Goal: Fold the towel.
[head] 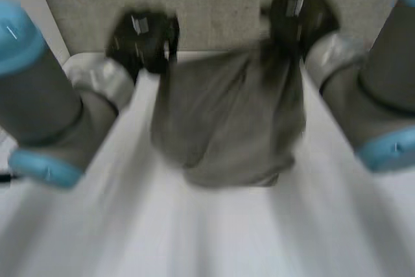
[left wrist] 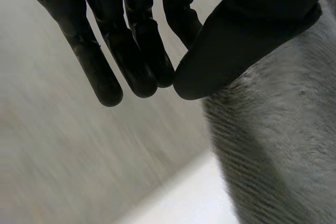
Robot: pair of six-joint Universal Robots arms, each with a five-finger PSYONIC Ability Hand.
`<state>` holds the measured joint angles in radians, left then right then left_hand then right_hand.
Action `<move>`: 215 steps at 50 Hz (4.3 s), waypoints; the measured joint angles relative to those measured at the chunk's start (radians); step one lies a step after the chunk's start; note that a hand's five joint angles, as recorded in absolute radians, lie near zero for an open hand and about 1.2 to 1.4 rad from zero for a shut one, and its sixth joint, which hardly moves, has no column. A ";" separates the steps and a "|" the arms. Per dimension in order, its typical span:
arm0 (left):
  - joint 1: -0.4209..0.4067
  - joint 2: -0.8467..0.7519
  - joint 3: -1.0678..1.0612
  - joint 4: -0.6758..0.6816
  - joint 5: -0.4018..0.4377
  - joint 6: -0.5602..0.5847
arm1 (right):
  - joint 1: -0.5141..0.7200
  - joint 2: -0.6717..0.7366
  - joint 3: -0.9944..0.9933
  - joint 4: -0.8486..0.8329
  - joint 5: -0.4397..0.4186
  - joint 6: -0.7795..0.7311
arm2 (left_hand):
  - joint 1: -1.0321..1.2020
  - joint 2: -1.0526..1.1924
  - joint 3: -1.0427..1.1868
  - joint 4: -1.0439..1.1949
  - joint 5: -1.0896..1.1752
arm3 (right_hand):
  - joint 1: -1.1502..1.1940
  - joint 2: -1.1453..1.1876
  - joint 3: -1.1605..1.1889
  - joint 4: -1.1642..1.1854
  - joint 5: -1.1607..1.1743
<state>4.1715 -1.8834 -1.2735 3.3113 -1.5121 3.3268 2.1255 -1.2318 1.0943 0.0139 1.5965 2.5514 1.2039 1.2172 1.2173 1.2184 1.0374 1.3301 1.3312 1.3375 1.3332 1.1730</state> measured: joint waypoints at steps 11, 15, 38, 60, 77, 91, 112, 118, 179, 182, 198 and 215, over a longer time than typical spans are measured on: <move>0.005 0.058 0.333 0.112 -0.161 -0.086 | 0.001 -0.077 -0.177 -0.185 0.018 0.024 | 0.003 0.000 0.000 0.000 0.000 | 0.000 0.000 0.000 0.000 0.002; 0.008 0.080 0.235 0.107 -0.168 -0.087 | 0.004 -0.084 -0.126 -0.106 0.008 0.020 | 0.003 0.000 0.000 0.000 0.000 | 0.000 0.000 0.000 0.000 0.002; 0.010 0.001 -0.473 0.277 0.053 -0.075 | 0.001 -0.124 0.350 0.110 -0.114 0.004 | -0.786 -0.802 -0.801 -0.804 -0.795 | 0.001 0.000 0.001 0.000 0.002; -0.073 -0.216 -0.024 0.052 0.339 -0.066 | 0.010 -0.450 0.613 0.147 -0.117 -0.083 | -0.903 -0.917 -0.917 -0.917 -0.913 | 0.001 0.000 0.001 0.000 0.002; -0.157 -0.485 0.232 -0.246 0.494 0.139 | 0.007 -0.561 0.702 0.149 -0.141 -0.083 | -0.807 -0.821 -0.827 -0.829 -0.820 | 0.001 0.000 0.001 0.000 0.002; -0.163 -0.494 0.292 -0.313 0.342 0.234 | -0.006 -0.552 0.724 0.136 -0.167 -0.083 | -0.076 -0.068 -0.070 -0.070 -0.073 | 0.001 0.000 0.001 0.000 0.002; -0.096 -0.104 -0.208 -0.120 0.091 0.221 | -0.077 -0.426 0.709 0.140 -0.242 -0.075 | -0.136 -0.150 -0.150 -0.151 -0.145 | 0.001 0.000 0.006 0.000 0.009; -0.094 -0.047 -0.317 -0.090 0.091 0.220 | -0.072 -0.309 0.664 0.150 -0.268 -0.058 | -0.136 -0.150 -0.150 -0.151 -0.145 | 0.003 0.000 0.006 0.000 0.012; -0.155 0.057 -0.467 -0.082 -0.255 0.080 | 0.000 0.065 0.400 0.117 -0.190 -0.038 | -1.004 -1.021 -1.018 -1.019 -0.997 | 0.005 0.000 0.006 0.000 0.013; -0.148 0.076 -0.420 -0.105 -0.241 0.085 | -0.001 0.045 0.429 0.111 -0.191 -0.036 | -1.021 -1.035 -1.036 -1.038 -1.007 | 0.005 0.000 0.006 0.000 0.013; 0.064 -0.080 -0.132 -0.211 -0.005 0.267 | -0.004 -0.045 0.628 -0.010 -0.194 -0.037 | -0.887 -0.900 -0.901 -0.904 -0.896 | 0.005 0.000 0.006 0.000 0.013; 0.144 -0.313 0.039 -0.283 -0.004 0.428 | -0.006 -0.035 0.666 -0.034 -0.199 -0.033 | -0.764 -0.777 -0.777 -0.778 -0.776 | 0.005 0.000 0.006 0.000 0.013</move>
<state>4.3152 -2.1965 -1.2343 3.0283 -1.5158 3.7553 2.1199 -1.2670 1.7604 -0.0202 1.3972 2.5184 0.4397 0.4398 0.4405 0.4400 0.2617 1.3353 1.3314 1.3434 1.3336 1.1861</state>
